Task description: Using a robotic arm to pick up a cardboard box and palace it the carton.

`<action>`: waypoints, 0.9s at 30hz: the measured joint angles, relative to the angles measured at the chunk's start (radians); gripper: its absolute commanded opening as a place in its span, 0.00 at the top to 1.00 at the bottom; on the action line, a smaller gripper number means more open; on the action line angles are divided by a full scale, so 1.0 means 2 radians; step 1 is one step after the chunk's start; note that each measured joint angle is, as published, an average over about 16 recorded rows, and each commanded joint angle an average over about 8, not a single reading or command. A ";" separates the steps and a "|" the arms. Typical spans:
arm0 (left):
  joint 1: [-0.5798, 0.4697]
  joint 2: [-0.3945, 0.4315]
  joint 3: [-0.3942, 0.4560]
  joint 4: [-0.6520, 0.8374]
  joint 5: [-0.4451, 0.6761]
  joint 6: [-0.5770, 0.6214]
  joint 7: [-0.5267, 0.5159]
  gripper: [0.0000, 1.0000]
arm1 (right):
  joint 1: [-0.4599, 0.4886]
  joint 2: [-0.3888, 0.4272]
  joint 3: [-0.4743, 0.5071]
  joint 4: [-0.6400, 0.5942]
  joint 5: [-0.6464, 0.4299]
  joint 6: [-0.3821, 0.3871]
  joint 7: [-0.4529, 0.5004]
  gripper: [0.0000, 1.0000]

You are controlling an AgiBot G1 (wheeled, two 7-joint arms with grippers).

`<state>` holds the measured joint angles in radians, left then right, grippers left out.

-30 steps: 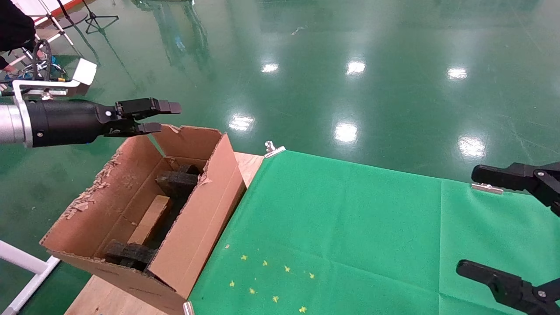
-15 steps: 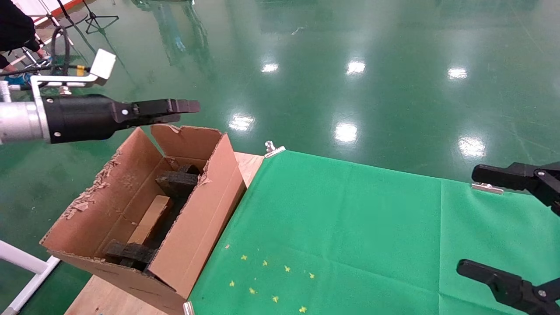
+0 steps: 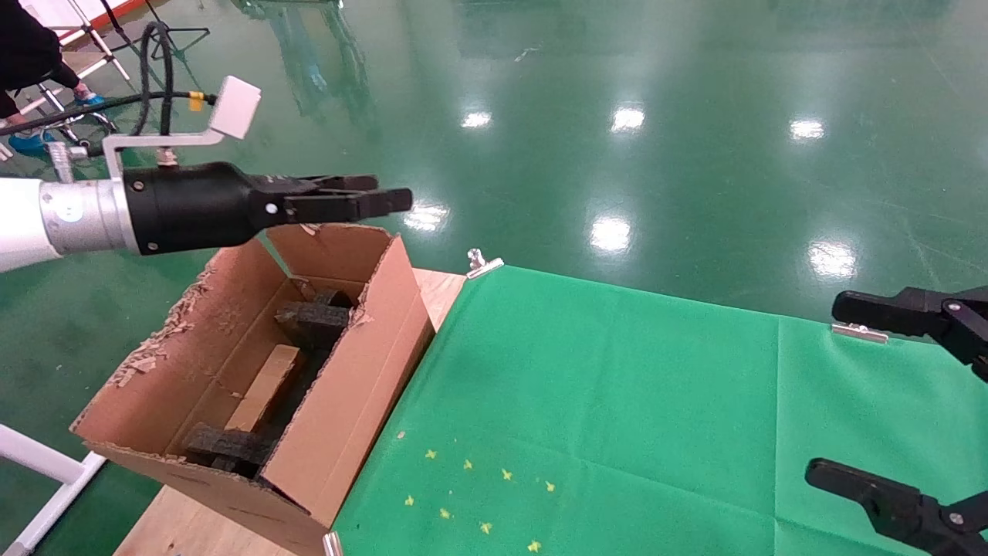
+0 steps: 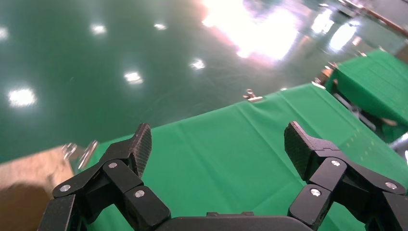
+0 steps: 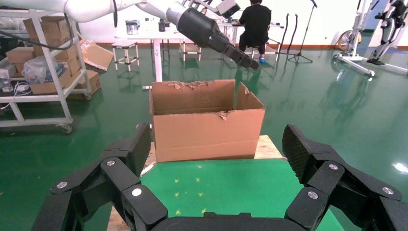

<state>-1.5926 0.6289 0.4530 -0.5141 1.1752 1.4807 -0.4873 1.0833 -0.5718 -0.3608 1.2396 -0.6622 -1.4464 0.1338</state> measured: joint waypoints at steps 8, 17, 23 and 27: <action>0.061 -0.002 -0.020 -0.091 -0.053 0.002 0.035 0.00 | 0.000 0.000 0.000 0.000 0.000 0.000 0.000 0.00; 0.130 -0.004 -0.043 -0.193 -0.112 0.004 0.075 0.00 | 0.000 0.000 0.000 0.000 0.000 0.000 0.000 0.00; 0.176 -0.006 -0.059 -0.262 -0.151 0.005 0.102 0.00 | 0.000 0.000 0.000 0.000 0.000 0.000 0.000 0.00; 0.207 -0.007 -0.069 -0.307 -0.177 0.006 0.119 0.00 | 0.000 0.000 0.000 0.000 0.000 0.000 0.000 0.00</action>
<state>-1.1795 0.6148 0.3147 -1.1282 0.8207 1.4926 -0.2484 1.0833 -0.5718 -0.3609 1.2396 -0.6622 -1.4464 0.1338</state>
